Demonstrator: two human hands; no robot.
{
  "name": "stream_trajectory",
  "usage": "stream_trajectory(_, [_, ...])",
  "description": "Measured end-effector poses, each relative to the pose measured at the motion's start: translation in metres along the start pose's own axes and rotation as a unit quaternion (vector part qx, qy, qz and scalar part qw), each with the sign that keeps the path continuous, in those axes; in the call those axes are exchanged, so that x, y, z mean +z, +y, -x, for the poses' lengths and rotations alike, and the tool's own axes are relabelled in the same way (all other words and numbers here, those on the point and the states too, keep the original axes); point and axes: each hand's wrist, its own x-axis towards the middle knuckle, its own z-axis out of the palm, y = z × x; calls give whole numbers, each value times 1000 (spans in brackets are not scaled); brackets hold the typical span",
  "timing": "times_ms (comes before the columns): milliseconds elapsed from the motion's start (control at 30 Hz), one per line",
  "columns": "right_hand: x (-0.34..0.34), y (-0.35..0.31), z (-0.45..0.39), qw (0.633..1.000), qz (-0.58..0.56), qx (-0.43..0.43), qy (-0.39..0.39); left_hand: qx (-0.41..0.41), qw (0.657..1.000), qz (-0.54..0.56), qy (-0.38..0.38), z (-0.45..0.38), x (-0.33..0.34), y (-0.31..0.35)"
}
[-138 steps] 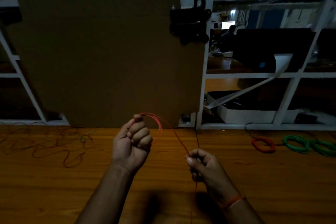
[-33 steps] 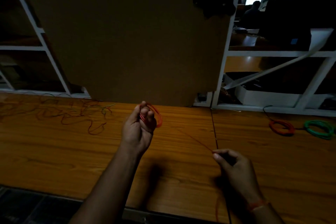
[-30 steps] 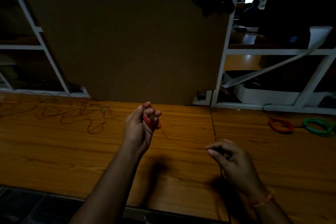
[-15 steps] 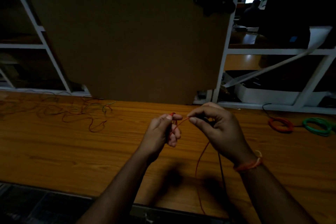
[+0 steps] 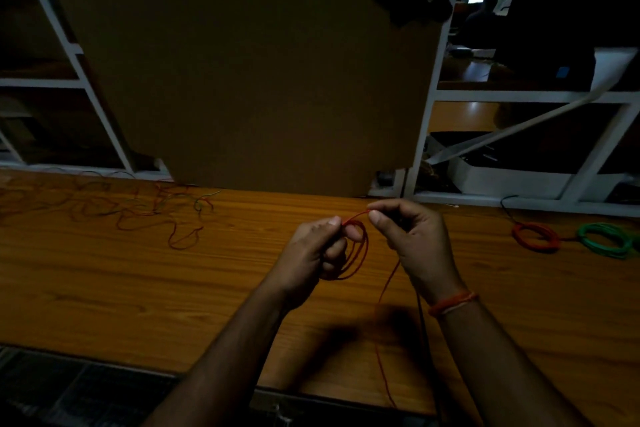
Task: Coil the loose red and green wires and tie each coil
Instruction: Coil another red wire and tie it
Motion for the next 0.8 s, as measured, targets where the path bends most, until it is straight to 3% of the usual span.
stream_trajectory(100, [3, 3, 4, 999, -15, 33, -37, 5, 998, 64, -17, -2, 3, 1])
stream_trajectory(267, [4, 6, 6, 977, -68, 173, -101, -11, 989, 143, -20, -8, 3, -4])
stream_trajectory(467, [3, -1, 2, 910, -229, 316, -137, -50, 962, 266, -43, -12, 0, -14])
stream_trajectory(633, [6, 1, -3, 908, -236, 328, -107, -67, 948, 302, -78, -13, 2, -16])
stream_trajectory(800, [13, 2, -4, 943, -205, 246, -96, -94, 933, 332, -101, -19, -2, -8])
